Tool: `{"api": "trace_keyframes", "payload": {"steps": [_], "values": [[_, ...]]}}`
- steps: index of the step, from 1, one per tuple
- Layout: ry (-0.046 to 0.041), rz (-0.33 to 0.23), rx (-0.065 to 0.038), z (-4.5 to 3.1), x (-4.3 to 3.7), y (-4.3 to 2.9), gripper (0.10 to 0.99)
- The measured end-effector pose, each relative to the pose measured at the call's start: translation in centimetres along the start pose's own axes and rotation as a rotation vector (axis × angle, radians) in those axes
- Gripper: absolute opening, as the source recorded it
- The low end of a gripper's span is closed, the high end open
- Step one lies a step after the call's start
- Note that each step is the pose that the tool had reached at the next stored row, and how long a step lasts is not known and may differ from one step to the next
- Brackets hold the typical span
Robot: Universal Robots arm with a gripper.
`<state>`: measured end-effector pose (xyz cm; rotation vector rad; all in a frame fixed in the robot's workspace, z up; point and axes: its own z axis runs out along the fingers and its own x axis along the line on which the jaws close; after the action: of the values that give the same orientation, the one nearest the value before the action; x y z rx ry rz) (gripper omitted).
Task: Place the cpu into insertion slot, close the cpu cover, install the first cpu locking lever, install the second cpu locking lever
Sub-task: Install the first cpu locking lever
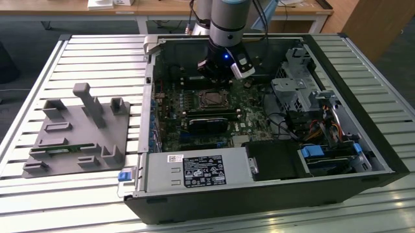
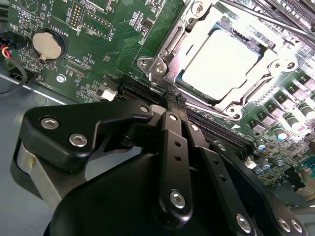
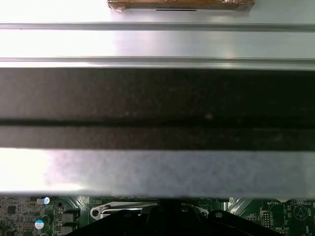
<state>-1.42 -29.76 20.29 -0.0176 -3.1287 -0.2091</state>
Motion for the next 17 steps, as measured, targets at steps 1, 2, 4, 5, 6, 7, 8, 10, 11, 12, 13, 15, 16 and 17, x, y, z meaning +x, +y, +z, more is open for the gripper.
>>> {"api": "trace_keyframes", "payload": {"steps": [1, 2, 4, 5, 6, 7, 8, 10, 11, 12, 13, 15, 16, 17], "values": [[0.0, 0.0, 0.001, 0.01, 0.0, 0.0, 0.106], [-0.0001, 0.0, 0.001, 0.02, 0.0, 0.0, 0.106], [-0.0002, 0.0, 0.001, 0.07, -0.01, 0.0, 0.106], [-0.0001, 0.0, 0.002, 0.1, 0.0, -0.01, 0.106], [0.0, 0.0, 0.003, 0.13, 0.0, -0.02, 0.106], [-0.0001, 0.0, 0.004, 0.17, 0.0, -0.02, 0.106], [-0.0001, 0.0, 0.005, 0.2, 0.0, -0.02, 0.106], [-0.0001, 0.0, 0.009, 0.27, 0.0, -0.04, 0.106], [-0.0002, 0.0, 0.011, 0.31, 0.0, -0.04, 0.106], [-0.0002, 0.0, 0.012, 0.35, 0.0, -0.05, 0.106], [-0.0002, 0.0, 0.015, 0.39, 0.0, -0.05, 0.106], [-0.0003, 0.0, 0.023, 0.47, 0.0, -0.06, 0.106], [-0.0002, 0.0, 0.028, 0.53, 0.0, -0.05, 0.106], [-0.0002, 0.0, 0.035, 0.59, 0.0, -0.05, 0.106]]}}
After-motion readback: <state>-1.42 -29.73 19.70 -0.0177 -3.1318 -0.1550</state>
